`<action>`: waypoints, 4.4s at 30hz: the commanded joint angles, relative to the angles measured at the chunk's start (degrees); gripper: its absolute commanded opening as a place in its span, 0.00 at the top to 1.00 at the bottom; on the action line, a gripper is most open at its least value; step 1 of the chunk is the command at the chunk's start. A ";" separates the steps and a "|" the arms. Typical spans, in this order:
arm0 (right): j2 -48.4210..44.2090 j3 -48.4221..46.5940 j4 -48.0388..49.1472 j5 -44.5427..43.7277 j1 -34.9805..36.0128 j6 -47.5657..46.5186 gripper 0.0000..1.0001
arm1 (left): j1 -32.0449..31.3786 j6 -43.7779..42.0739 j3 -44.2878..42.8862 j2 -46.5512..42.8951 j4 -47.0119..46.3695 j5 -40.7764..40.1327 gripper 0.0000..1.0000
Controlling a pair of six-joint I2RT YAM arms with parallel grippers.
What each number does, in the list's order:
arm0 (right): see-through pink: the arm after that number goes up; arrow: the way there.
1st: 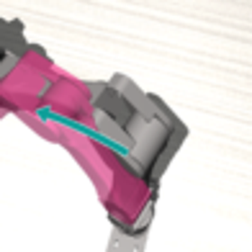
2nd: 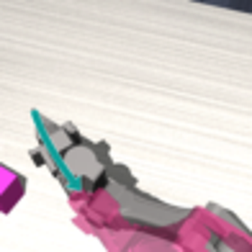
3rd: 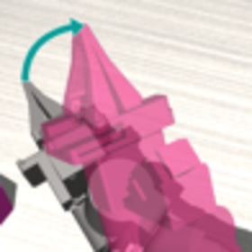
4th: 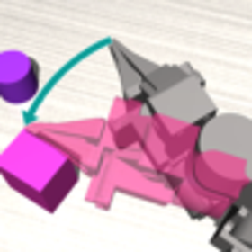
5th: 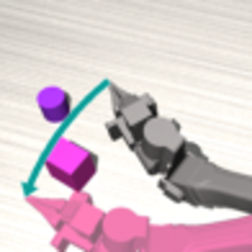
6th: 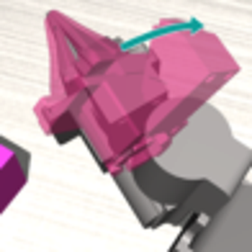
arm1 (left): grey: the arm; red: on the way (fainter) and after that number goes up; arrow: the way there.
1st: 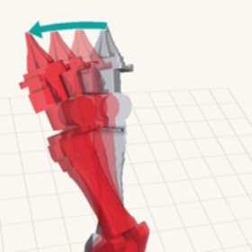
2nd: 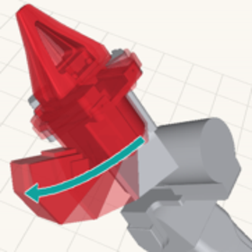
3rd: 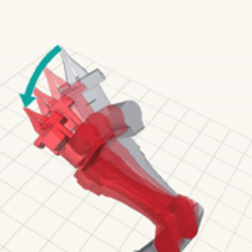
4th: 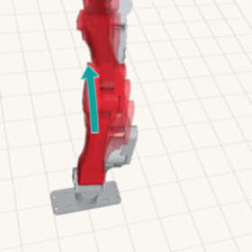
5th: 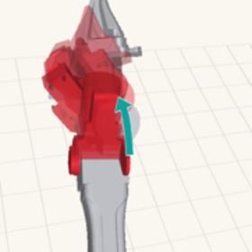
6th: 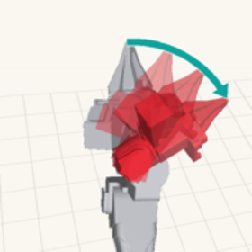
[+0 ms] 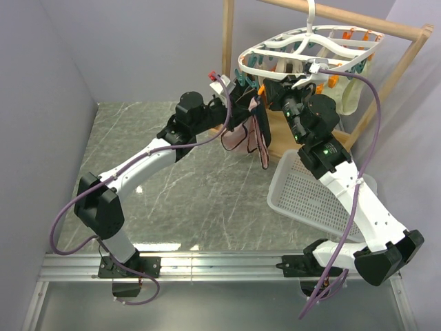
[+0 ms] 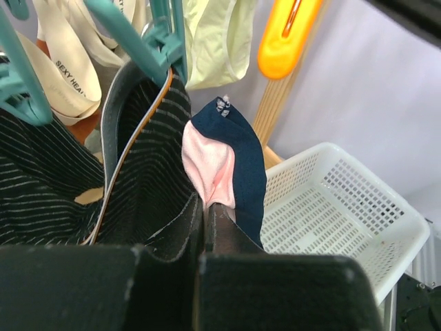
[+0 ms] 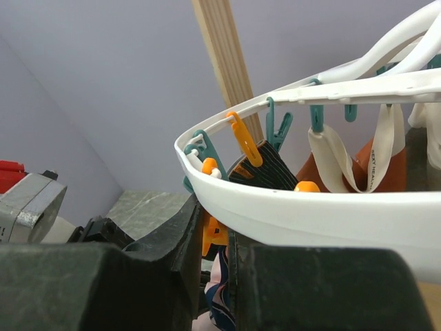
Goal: Clip the underwear to the hanger
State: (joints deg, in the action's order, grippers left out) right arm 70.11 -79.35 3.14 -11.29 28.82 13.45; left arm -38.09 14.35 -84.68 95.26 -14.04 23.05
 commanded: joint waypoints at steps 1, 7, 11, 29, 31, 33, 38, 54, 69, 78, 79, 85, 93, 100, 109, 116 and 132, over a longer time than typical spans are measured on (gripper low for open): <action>-1.29 0.25 0.11 0.04 -1.22 0.87 1.00 | -0.59 2.08 -2.94 -0.69 -3.88 -0.20 1.00; -1.55 0.60 0.38 0.57 -1.31 0.96 1.00 | -0.94 2.79 -3.47 -0.52 -4.06 -0.20 1.00; -1.64 0.78 0.29 0.74 -1.57 0.96 1.00 | -1.11 3.05 -3.82 -0.52 -4.50 -0.55 1.00; -2.34 1.57 -0.32 1.27 -1.57 1.40 1.00 | -1.47 3.40 -5.75 0.36 -5.38 -0.37 1.00; -2.43 1.57 -0.32 1.44 -1.75 1.40 1.00 | -1.64 3.40 -6.02 0.62 -5.12 -0.11 1.00; -2.34 1.48 -0.24 1.80 -1.84 1.49 1.00 | -1.82 3.40 -6.19 0.71 -5.47 -0.28 1.00; -2.43 1.48 -0.15 1.88 -1.92 1.49 1.00 | -1.73 3.84 -6.98 1.07 -5.91 -0.29 1.00; -2.25 0.87 -0.59 2.68 -2.27 1.58 1.00 | -2.08 5.25 -9.80 2.82 -8.54 0.42 1.00; -1.37 -0.45 -1.03 2.41 -2.54 2.10 0.78 | -2.08 5.51 -11.91 4.05 -8.90 1.30 1.00; -1.02 -1.07 -1.20 2.50 -2.80 1.66 0.62 | -2.08 5.34 -12.96 4.93 -8.89 1.12 1.00; -1.02 -1.16 -1.20 2.59 -2.89 1.66 0.59 | -2.08 5.34 -13.05 5.02 -8.98 1.21 1.00; -1.11 -1.16 -1.11 3.29 -3.24 1.49 0.48 | -2.08 5.16 -14.28 5.90 -9.07 1.39 1.00; -1.29 -0.72 -0.68 4.34 -3.95 1.66 0.38 | -2.08 5.43 -14.46 6.25 -7.84 0.16 1.00; -2.34 1.21 0.03 7.50 -4.12 2.28 0.23 | -1.38 6.92 -11.38 4.58 -7.23 -1.60 0.84; -6.03 5.61 -1.20 9.70 -4.30 1.84 0.18 | 0.20 7.53 -6.11 0.89 -6.44 -1.25 0.54; -9.37 10.09 -1.73 12.60 -4.12 2.72 0.14 | 1.61 8.15 -1.55 -1.83 -5.73 -0.64 0.41; -12.10 13.08 -2.70 19.37 -4.03 0.96 0.12 | 4.77 9.20 6.72 -8.16 -8.72 8.05 0.14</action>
State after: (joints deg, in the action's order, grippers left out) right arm 59.72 -66.28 0.89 5.85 24.84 14.92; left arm -33.89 22.35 -78.94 90.26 -19.44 26.87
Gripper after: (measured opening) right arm 0.880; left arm 0.848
